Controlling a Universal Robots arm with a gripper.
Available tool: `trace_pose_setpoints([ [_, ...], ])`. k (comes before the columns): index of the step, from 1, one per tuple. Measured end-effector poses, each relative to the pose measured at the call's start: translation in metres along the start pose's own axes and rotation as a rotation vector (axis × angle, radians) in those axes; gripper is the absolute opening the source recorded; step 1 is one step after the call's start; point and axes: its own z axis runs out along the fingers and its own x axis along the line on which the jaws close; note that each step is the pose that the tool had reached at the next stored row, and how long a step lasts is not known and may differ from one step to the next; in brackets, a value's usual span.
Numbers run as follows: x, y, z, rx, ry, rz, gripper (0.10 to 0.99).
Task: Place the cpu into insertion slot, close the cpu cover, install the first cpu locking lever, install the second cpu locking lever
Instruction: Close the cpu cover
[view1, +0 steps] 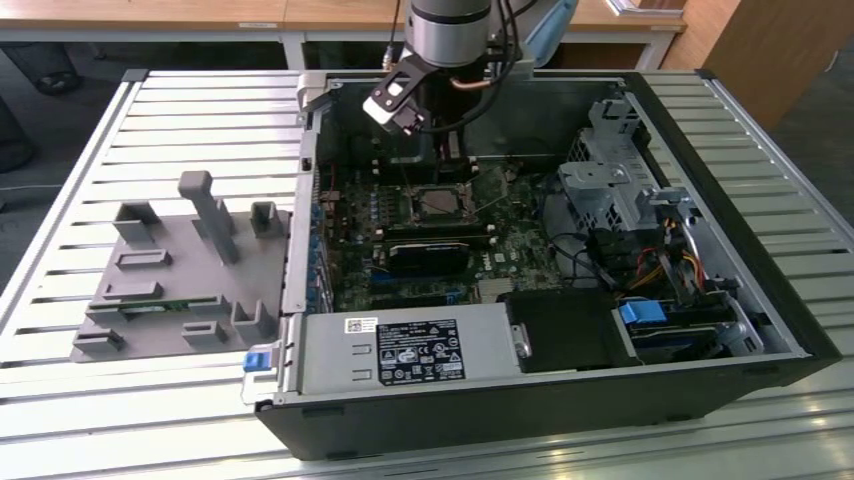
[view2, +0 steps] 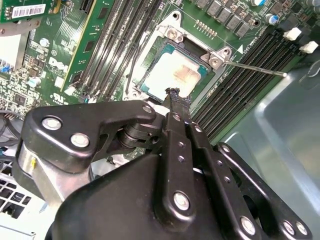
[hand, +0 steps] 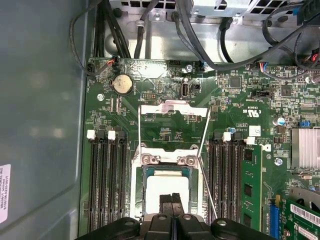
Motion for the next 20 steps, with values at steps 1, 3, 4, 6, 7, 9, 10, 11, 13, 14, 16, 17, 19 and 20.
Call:
trace_pose_setpoints([
  [1, 0.0000, 0.0000, -0.0005, 0.000, 0.0000, 0.000, 0.106],
  [3, 0.0000, 0.0001, -0.0012, 0.000, 0.0000, 0.000, 0.106],
  [4, 0.0000, 0.0001, -0.0016, 0.000, 0.0001, 0.000, 0.106],
  [6, 0.0000, 0.0002, -0.0021, 0.000, 0.0001, 0.000, 0.106],
  [7, 0.0000, 0.0002, -0.0025, 0.000, 0.0000, 0.000, 0.106],
  [9, -0.0001, 0.0002, -0.0033, 0.000, 0.0000, 0.000, 0.106],
  [10, -0.0001, 0.0002, -0.0038, 0.000, 0.0001, 0.000, 0.106],
  [11, -0.0001, 0.0003, -0.0044, 0.000, 0.0001, 0.000, 0.106],
  [13, -0.0001, 0.0004, -0.0058, 0.000, 0.0000, 0.000, 0.106],
  [14, -0.0001, 0.0004, -0.0065, 0.000, 0.0001, 0.000, 0.106],
  [16, -0.0002, 0.0005, -0.0082, 0.000, 0.0000, 0.000, 0.106],
  [17, -0.0002, 0.0005, -0.0089, 0.000, 0.0001, 0.000, 0.106],
  [19, -0.0002, 0.0006, -0.0103, 0.000, 0.0001, 0.000, 0.106],
  [20, -0.0002, 0.0007, -0.0110, 0.000, 0.0000, 0.000, 0.106],
])
